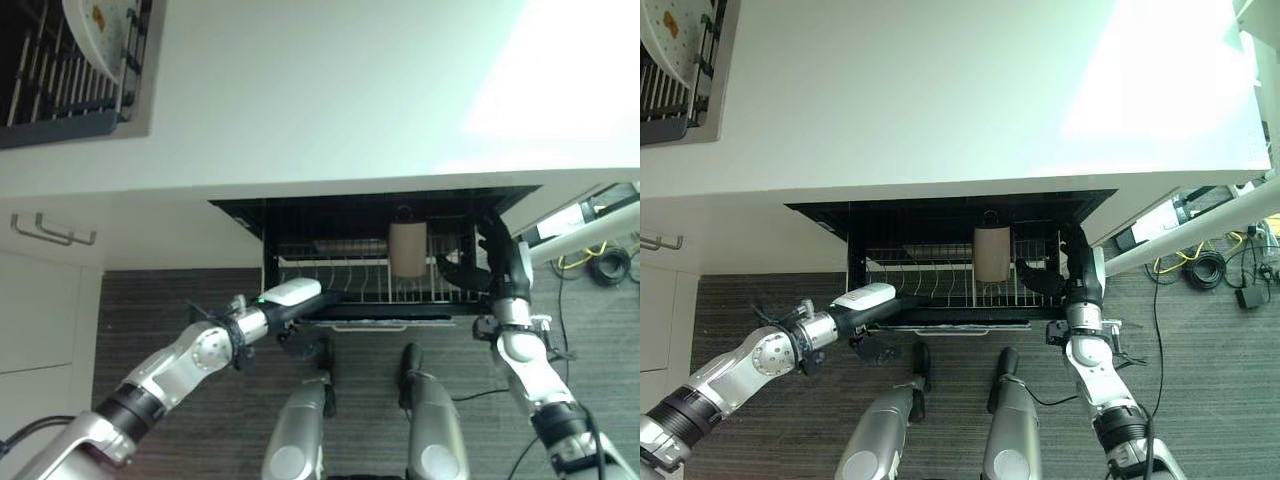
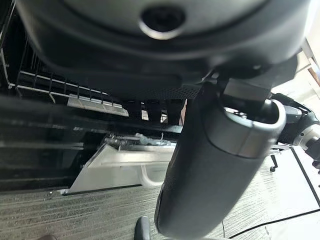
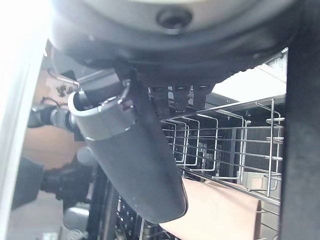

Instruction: Place the dishes in the dishwasher.

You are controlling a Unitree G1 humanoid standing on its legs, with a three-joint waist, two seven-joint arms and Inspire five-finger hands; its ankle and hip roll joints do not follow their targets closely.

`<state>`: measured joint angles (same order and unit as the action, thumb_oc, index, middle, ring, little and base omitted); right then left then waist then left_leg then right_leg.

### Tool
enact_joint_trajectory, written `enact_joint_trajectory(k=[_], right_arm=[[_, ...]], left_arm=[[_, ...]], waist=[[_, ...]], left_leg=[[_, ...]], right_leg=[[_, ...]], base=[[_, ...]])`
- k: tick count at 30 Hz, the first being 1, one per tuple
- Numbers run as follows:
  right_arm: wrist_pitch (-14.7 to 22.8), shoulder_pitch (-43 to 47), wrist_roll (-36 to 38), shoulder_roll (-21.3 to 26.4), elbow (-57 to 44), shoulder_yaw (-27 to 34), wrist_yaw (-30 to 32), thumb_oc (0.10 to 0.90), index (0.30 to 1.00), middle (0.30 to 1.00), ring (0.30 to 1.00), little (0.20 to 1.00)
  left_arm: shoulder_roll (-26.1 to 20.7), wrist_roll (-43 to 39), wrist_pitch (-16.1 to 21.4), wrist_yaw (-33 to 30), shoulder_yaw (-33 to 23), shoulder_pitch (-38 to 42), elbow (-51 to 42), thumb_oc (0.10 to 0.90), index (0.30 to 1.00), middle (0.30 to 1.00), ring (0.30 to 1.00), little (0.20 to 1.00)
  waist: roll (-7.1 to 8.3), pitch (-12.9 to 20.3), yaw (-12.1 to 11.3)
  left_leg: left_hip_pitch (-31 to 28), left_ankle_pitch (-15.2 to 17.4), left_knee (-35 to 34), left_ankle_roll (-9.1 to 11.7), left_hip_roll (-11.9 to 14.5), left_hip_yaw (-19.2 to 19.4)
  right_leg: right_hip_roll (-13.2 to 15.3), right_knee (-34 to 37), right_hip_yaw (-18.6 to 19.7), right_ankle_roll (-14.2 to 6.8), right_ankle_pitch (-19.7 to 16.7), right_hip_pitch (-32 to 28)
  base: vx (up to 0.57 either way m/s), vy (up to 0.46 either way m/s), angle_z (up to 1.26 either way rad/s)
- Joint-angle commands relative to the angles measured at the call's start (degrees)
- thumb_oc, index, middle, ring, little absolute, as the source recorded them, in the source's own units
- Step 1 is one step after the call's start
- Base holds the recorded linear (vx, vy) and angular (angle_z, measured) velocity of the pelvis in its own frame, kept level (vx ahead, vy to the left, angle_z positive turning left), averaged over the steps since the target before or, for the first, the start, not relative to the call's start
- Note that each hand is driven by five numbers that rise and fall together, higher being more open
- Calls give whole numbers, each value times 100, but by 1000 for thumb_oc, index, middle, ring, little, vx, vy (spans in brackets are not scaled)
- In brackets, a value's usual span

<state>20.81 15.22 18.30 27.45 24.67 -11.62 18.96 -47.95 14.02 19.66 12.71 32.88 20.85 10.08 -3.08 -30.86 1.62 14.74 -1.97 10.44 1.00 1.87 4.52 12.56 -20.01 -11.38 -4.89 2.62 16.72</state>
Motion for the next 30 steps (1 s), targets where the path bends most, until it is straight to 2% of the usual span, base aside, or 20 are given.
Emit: enact_joint_trajectory(k=[1, 8, 10, 14, 18, 19, 23, 26, 30], right_arm=[[791, -72, 252, 244, -738, 361, 42, 800, 900, 900, 900, 900], [1076, -341, 440, 112, -1194, 440, -85, 800, 900, 900, 900, 900], [1318, -451, 564, 65, -1331, 493, -97, 800, 900, 900, 900, 900], [1476, -654, 629, -37, -1639, 566, -276, 800, 900, 900, 900, 900], [1673, -951, 781, -257, -1895, 540, -541, 800, 900, 900, 900, 900], [1729, -1061, 809, -299, -1989, 564, -603, 800, 900, 900, 900, 900], [1870, -1249, 976, -361, -2157, 717, -728, 800, 900, 900, 900, 900], [1958, -1352, 1094, -401, -2271, 858, -876, 800, 900, 900, 900, 900], [2121, -1538, 1071, -530, -2507, 1078, -984, 800, 900, 900, 900, 900]], left_arm=[[194, 6, 269, -286, -466, -50, -630, 800, 900, 900, 900, 900], [264, 139, 232, -313, -632, -411, -706, 800, 900, 900, 900, 900], [283, 160, 227, -425, -746, -589, -723, 800, 900, 900, 900, 900], [339, 161, 160, -536, -964, -857, -779, 800, 900, 900, 900, 900], [497, 182, 162, -796, -1293, -1351, -769, 800, 900, 900, 900, 900], [586, 106, 128, -954, -1444, -1552, -773, 800, 900, 900, 900, 900], [763, -260, 20, -1343, -1865, -1967, -815, 800, 900, 900, 900, 900], [955, -668, 96, -1591, -2197, -2266, -764, 800, 900, 900, 900, 900], [1508, -1531, 317, -1958, -2795, -2814, -471, 800, 900, 900, 900, 900]], waist=[[-59, 138, 120], [-79, 404, 164], [-91, 515, 165], [-90, 716, 167], [-74, 1094, 106], [-68, 1233, 81], [-53, 1439, 6], [-31, 1527, -57], [59, 1678, -213]], left_leg=[[-185, 1107, 675, 114, 325, 231], [-384, 1165, 675, 114, 343, 319], [-479, 1198, 675, 110, 346, 350], [-637, 1254, 675, 101, 364, 391], [-879, 1321, 675, 93, 413, 423], [-955, 1344, 675, 91, 425, 420], [-1058, 1387, 675, 81, 452, 403], [-1099, 1410, 675, 72, 449, 369], [-1154, 1459, 675, 35, 405, 293]], right_leg=[[101, 282, 294, -408, 210, -317], [97, 282, 269, -389, 301, -488], [98, 282, 257, -389, 340, -569], [91, 282, 239, -390, 418, -711], [65, 282, 190, -361, 554, -966], [47, 282, 191, -347, 594, -1051], [28, 282, 169, -328, 664, -1176], [29, 282, 149, -325, 694, -1233], [43, 282, 114, -327, 722, -1323]], base=[[-11, 0, -3], [7, 2, -3], [31, -4, -12], [30, -18, -6], [56, -55, -5], [72, -34, -1], [37, -18, -1], [0, -2, -3], [0, 18, -4]])
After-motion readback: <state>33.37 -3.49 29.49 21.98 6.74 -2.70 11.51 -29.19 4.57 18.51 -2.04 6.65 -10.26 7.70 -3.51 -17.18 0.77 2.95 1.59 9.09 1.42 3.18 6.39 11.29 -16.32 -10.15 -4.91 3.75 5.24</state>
